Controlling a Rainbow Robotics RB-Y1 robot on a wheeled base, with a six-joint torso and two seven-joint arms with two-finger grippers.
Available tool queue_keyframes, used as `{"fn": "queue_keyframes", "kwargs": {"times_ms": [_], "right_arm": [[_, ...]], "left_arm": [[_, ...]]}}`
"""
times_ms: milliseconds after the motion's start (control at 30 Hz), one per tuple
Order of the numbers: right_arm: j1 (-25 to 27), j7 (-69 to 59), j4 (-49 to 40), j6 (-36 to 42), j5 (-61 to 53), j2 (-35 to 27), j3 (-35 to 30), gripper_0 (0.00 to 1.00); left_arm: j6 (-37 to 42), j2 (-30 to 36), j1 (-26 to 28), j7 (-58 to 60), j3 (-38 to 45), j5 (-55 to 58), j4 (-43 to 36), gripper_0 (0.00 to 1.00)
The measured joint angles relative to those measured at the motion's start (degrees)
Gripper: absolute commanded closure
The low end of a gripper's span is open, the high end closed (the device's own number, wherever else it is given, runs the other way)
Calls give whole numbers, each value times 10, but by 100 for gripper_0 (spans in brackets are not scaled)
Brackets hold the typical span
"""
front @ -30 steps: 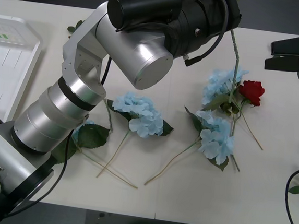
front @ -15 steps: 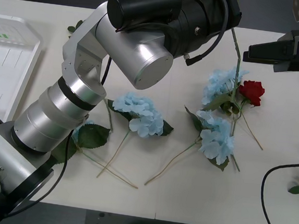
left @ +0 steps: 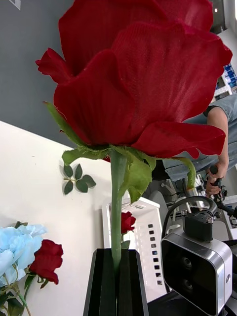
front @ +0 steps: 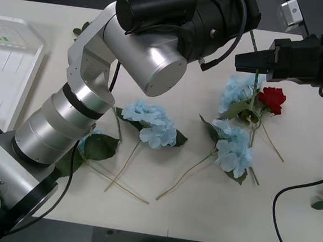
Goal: Put the red flowers into the right box and the blue flowers into the left box
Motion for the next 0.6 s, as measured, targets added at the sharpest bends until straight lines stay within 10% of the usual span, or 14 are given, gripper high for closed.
{"fn": "queue_keyframes", "kwargs": {"times_ms": [600], "right_arm": [[0,0,0,-3,1,1,0,100]], "left_arm": [[0,0,0,0,0,0,0,100]]}}
